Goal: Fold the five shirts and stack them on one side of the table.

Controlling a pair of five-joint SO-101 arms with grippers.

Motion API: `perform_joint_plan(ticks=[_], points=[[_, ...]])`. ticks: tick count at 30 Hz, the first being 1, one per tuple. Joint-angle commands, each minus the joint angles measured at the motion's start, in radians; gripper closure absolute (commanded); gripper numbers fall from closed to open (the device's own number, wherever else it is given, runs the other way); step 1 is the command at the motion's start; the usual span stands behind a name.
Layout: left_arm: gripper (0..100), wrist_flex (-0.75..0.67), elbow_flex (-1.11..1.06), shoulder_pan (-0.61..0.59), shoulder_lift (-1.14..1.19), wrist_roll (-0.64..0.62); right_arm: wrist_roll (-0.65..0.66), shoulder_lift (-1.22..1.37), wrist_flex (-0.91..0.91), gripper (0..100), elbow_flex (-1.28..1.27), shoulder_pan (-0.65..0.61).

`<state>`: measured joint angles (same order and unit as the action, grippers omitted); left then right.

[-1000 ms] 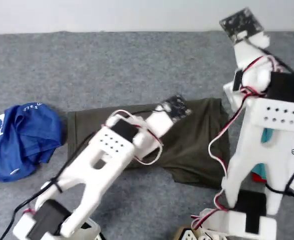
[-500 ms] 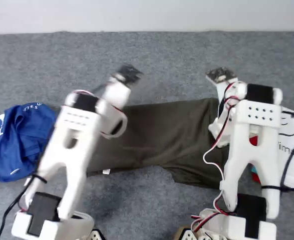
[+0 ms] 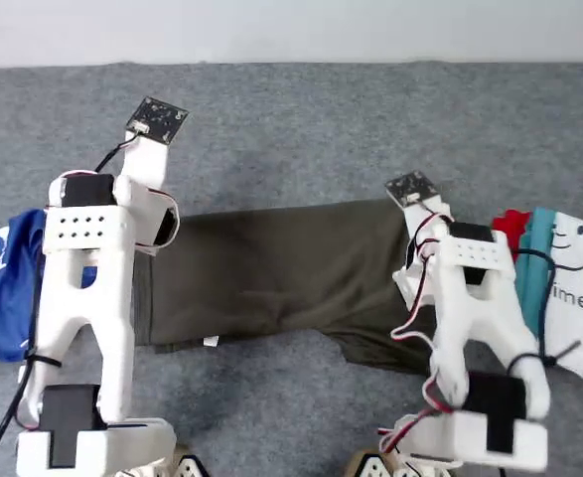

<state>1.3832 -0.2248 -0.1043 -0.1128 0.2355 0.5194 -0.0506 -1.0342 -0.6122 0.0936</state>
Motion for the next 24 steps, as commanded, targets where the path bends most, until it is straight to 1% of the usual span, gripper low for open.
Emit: perform_joint_plan(ticks=[1, 6, 10, 15, 18, 21, 24], points=[[97, 0.006, 0.042, -0.005, -0.006, 0.002, 0.055, 0.087, 0.030, 89.8, 0.071, 0.044], [97, 0.006, 0.042, -0.006, -0.006, 0.003, 0.078, 0.176, 0.008, 89.9, 0.199, 0.160], [97, 0.006, 0.042, -0.006, -0.006, 0.003, 0.094, 0.174, -0.113, 89.8, 0.307, 0.170], [97, 0.005, 0.042, -0.006, -0.006, 0.003, 0.087, 0.159, -0.341, 89.8, 0.457, 0.096], [97, 0.003, 0.044, -0.008, -0.006, 0.020, 0.087, 0.110, -0.435, 89.9, 0.473, 0.021], [97, 0.006, 0.065, -0.041, -0.006, 0.043, 0.043, 0.042, -0.524, 89.9, 0.471, -0.053], [97, 0.008, 0.102, -0.109, -0.006, 0.043, 0.009, -0.005, -0.616, 90.0, 0.471, -0.124]])
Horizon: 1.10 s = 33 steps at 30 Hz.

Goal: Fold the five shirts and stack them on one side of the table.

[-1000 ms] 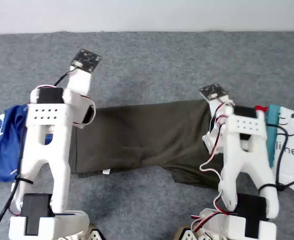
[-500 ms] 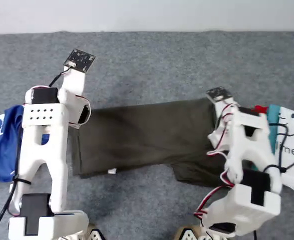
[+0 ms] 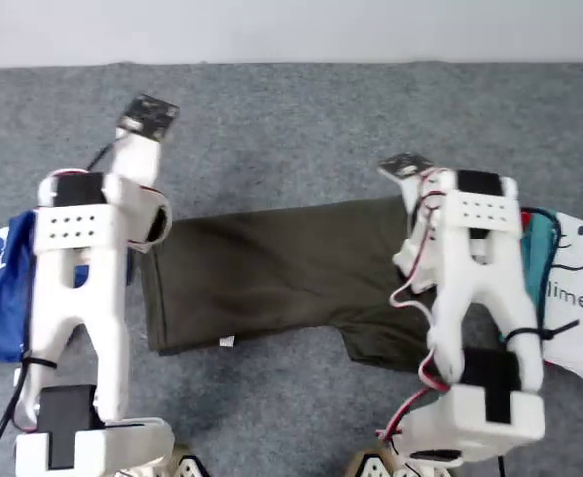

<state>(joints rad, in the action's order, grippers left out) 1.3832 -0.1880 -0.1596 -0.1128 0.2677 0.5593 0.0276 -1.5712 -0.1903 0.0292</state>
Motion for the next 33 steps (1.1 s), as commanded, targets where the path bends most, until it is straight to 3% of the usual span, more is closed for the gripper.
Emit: perform_joint_plan(ticks=[1, 7, 14, 26, 33], points=[[97, 0.008, 0.076, -0.077, -0.006, 0.012, -0.038, -0.093, -0.110, 90.1, 0.049, -0.085], [97, 0.008, 0.093, -0.192, -0.006, 0.015, -0.104, -0.114, -0.156, 90.2, -0.060, -0.239], [97, 0.023, 0.091, -0.265, -0.006, 0.015, -0.098, -0.104, 0.110, 90.2, -0.304, -0.280], [97, 0.041, 0.084, -0.265, -0.152, 0.017, -0.098, -0.102, 0.357, 89.8, -0.503, -0.320], [97, 0.035, 0.004, -0.265, -0.213, 0.015, -0.098, -0.114, 0.272, 89.8, -0.503, -0.401]])
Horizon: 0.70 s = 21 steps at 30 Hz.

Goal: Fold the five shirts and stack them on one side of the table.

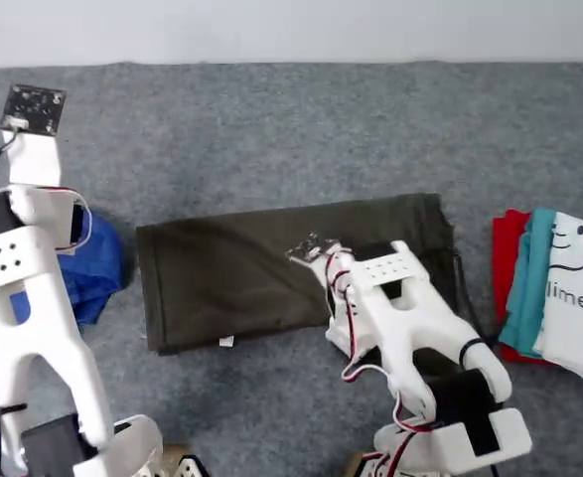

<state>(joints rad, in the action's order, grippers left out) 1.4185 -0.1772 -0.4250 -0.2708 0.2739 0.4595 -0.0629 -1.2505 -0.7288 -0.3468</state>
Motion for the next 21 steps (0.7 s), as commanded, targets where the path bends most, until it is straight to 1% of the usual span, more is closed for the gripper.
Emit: perform_joint_plan(ticks=[1, 7, 10, 13, 16, 21], points=[[97, 0.000, -0.015, 0.000, -0.060, 0.009, 0.002, -0.024, -0.076, 89.9, 0.064, -0.021], [97, 0.000, -0.028, 0.008, -0.078, 0.011, 0.003, -0.024, -0.257, 89.8, 0.305, 0.048], [97, 0.002, -0.028, 0.043, -0.078, 0.011, 0.003, -0.024, -0.341, 89.8, 0.431, 0.067], [97, 0.002, -0.028, 0.080, -0.078, 0.011, 0.014, -0.021, -0.389, 89.8, 0.511, 0.067], [97, 0.000, -0.028, 0.109, -0.078, 0.011, 0.040, -0.010, -0.372, 89.8, 0.506, 0.067], [97, 0.000, -0.027, 0.114, -0.078, 0.011, 0.043, 0.044, -0.243, 89.8, 0.388, 0.068]])
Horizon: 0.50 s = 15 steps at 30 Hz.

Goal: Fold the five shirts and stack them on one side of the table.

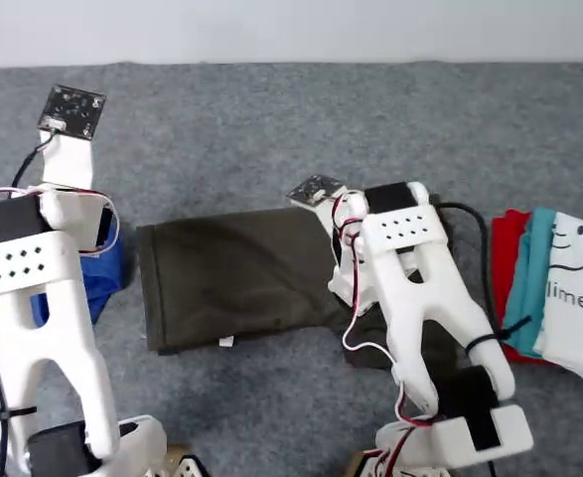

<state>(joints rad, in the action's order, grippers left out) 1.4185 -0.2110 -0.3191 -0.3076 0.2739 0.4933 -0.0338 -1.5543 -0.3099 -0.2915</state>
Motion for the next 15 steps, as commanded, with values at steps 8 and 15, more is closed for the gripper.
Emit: perform_joint_plan(ticks=[8, 15], points=[[96, 0.006, 0.008, 0.032, -0.041, 0.011, 0.009, -0.116, 0.016, 89.8, 0.015, 0.185], [96, 0.051, 0.008, 0.328, -0.032, 0.005, 0.003, -0.367, -0.140, 90.2, 0.186, 0.378]])
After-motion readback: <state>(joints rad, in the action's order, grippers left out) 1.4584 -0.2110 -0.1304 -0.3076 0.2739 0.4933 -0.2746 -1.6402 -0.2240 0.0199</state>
